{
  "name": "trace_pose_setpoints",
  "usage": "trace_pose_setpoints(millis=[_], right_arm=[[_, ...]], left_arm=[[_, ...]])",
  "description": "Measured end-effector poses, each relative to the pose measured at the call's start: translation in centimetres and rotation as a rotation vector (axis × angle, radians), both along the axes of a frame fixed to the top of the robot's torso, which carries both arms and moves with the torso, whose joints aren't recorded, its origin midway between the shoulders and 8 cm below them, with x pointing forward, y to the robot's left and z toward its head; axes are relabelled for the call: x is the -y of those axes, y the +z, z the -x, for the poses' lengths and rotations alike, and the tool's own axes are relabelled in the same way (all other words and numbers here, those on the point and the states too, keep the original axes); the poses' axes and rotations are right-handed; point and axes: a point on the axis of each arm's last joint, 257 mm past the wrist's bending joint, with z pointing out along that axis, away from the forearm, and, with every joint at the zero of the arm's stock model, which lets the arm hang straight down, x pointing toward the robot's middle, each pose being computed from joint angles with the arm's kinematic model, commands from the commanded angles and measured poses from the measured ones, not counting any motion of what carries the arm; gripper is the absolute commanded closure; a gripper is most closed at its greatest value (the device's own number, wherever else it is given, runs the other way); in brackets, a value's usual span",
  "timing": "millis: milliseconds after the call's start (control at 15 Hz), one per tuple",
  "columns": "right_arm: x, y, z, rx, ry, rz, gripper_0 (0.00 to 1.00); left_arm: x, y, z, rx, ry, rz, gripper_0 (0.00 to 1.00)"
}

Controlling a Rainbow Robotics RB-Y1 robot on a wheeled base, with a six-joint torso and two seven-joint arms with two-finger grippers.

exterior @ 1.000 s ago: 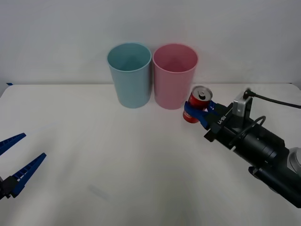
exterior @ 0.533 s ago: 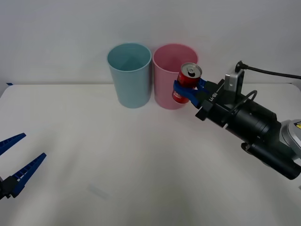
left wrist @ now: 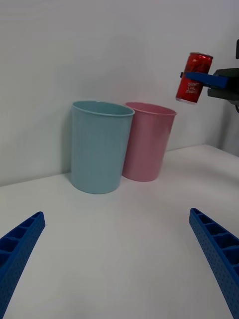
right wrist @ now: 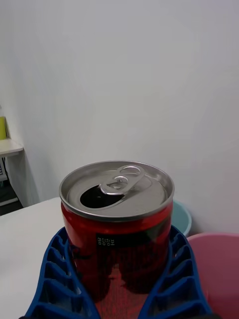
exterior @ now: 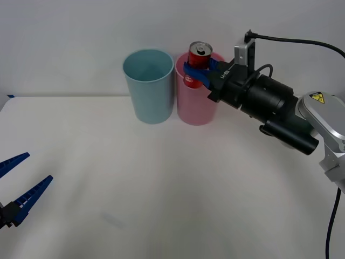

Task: Grasp the object on the table and drop it into the matching bin: aluminum can to the light blue bin, PET bottle to the pink bin.

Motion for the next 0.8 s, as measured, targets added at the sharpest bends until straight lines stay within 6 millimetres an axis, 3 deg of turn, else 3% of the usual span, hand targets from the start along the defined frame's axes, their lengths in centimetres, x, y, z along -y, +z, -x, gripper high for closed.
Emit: trace_pose_setpoints(millis=[800], right_arm=[[-7.7,3.0,-4.8,-0.02,-0.105,-0.024,1.0]], left_arm=[[0.0,0.0,0.0,0.0,0.0,0.0,0.0]])
